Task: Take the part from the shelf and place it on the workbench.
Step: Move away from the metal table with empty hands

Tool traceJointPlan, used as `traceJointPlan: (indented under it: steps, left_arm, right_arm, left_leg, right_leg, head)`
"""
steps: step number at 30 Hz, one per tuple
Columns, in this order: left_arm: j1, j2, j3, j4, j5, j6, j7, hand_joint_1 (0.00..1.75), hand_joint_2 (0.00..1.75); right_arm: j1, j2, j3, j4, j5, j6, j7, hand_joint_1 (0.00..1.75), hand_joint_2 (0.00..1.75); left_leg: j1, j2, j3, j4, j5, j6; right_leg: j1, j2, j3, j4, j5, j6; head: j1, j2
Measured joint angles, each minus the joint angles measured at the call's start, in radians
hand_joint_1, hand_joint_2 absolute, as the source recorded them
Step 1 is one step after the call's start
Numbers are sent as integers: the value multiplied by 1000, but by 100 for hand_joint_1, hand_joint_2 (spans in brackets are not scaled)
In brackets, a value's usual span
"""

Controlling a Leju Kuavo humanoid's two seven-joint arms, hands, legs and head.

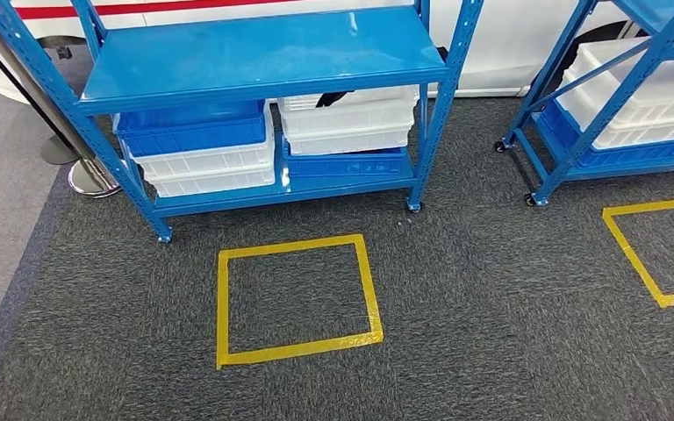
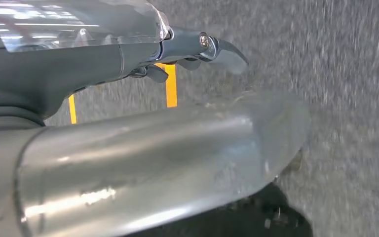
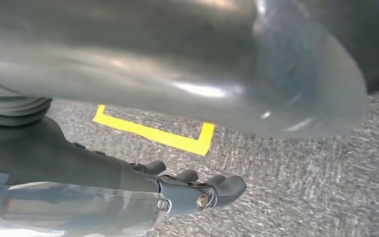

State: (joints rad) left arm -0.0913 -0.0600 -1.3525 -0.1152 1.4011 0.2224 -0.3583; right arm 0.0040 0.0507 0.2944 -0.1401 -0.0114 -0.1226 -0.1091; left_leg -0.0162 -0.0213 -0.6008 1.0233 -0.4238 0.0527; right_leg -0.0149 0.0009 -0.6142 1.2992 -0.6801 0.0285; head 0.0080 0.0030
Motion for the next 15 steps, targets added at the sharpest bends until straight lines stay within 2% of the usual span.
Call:
traceJointPlan:
  steps: [1,3,4,5,8,10,11,13,14,15]
  left_arm:
    - [1,-1,0,0,1,0,0,0,0]
    - [2,-2,1,0,3,-1,0,0,0]
    - [1,-3,2,0,4,-1,-1,0,0]
    - [1,-3,2,0,6,-1,-2,0,0]
    - [0,-3,5,0,9,0,-4,0,0]
    - [-1,-2,7,0,9,0,-5,0,0]
    - [-1,-2,8,0,10,0,-5,0,0]
    - [0,-2,9,0,10,0,-5,0,0]
    - [0,-2,9,0,10,0,-5,0,0]
    - [0,-2,9,0,10,0,-5,0,0]
  right_arm:
    - [1,-1,0,0,0,1,0,0,0]
    - [3,-2,0,0,0,0,0,0,0]
    - [3,-3,0,1,-1,0,0,0,0]
    - [3,-4,0,1,-2,-1,0,0,0]
    - [2,-3,0,1,-2,-1,0,0,0]
    - [3,-3,0,1,-3,-1,0,0,0]
    - [3,-3,0,1,-3,0,0,0,0]
    - [3,-3,0,1,-3,1,0,0,0]
    - [3,-3,0,1,-3,2,0,0,0]
    - [3,-3,0,1,-3,2,0,0,0]
  left_leg:
    - [0,-3,8,1,-6,-1]
    - [-2,-7,21,5,-19,-7]
    - [-3,-8,24,9,-26,-12]
    - [-5,-8,24,13,-30,-16]
    - [-6,-7,25,16,-37,-29]
    - [-4,0,13,48,-60,-43]
    - [0,3,-7,93,-87,-51]
    - [13,8,-71,224,-147,-66]
    - [20,10,-98,275,-162,-72]
    - [26,12,-108,291,-156,-77]
  right_leg:
    - [0,0,-2,-31,42,1]
    - [1,1,24,-150,139,-5]
    - [2,2,37,-200,168,-12]
    - [3,4,44,-230,181,-18]
    - [3,4,49,-251,181,-36]
    - [-3,-1,57,-262,184,-45]
    - [-6,-4,60,-265,184,-49]
    - [-8,-7,62,-266,181,-52]
    - [-10,-8,64,-266,179,-51]
    - [-13,-9,67,-265,177,-49]
  head:
    - [0,0]
    - [1,0]
    - [0,0]
    - [-1,0]
    - [-1,0]
    - [-5,0]
    - [-8,0]
    - [-12,0]
    - [-12,0]
    - [-12,0]
